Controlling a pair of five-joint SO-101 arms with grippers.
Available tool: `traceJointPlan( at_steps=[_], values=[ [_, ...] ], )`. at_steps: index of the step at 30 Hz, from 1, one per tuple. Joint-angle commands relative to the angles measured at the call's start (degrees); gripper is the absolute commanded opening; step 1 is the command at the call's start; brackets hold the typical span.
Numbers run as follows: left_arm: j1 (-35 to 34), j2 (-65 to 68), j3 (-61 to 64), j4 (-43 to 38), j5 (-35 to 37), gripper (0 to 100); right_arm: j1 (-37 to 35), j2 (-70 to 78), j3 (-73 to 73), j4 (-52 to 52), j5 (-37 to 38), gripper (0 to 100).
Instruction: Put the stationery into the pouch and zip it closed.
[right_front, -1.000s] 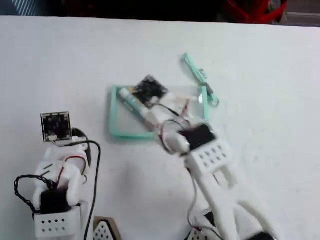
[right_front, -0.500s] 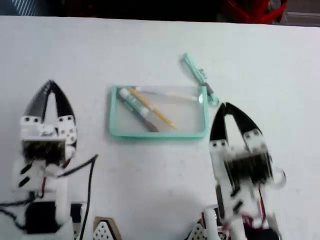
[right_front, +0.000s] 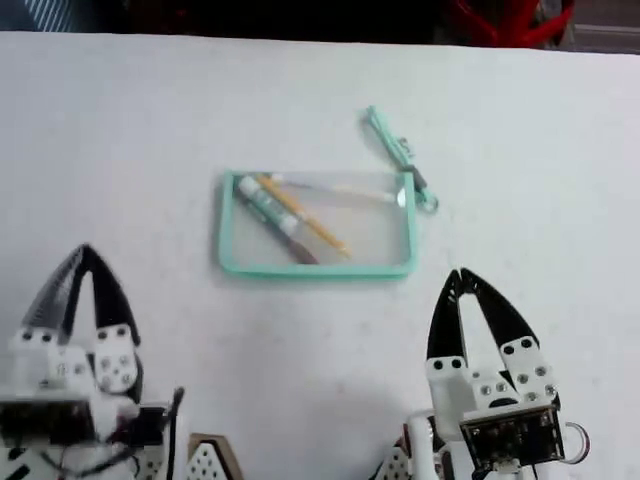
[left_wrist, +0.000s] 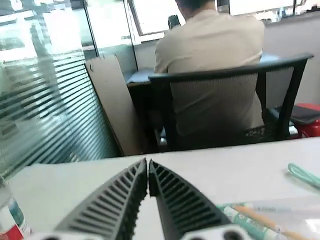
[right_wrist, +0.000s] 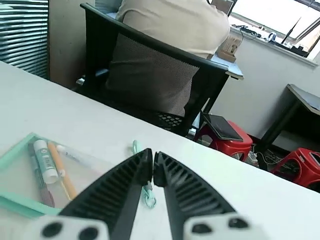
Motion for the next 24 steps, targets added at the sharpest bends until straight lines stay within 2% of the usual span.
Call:
traceJointPlan(
  at_steps=[1,6,11,13,21,24],
  values=[
    [-0.57,0.22,7.21,-4.57,1.05,2,0.75,-0.04,-1.67,0.57,-0.62,2.1],
    [-2.77,0.22,24.18,-17.32,1.23,2,0.31,0.04,3.52,0.31,-0.18,2.1],
    [-2.95,0.22,44.48,-29.27,0.79,2,0.75,0.13,18.37,-4.7,-0.44,2.1],
    [-3.65,0.31,49.58,-31.47,0.79,2,0.75,0.13,25.67,-7.96,-0.44,2.1],
    [-4.79,0.31,49.32,-13.19,0.88,2,0.84,0.4,57.32,-25.71,-0.35,2.1],
    [-4.79,0.31,49.32,-6.07,0.79,2,0.92,0.48,56.97,-22.02,-0.53,1.9]
  ],
)
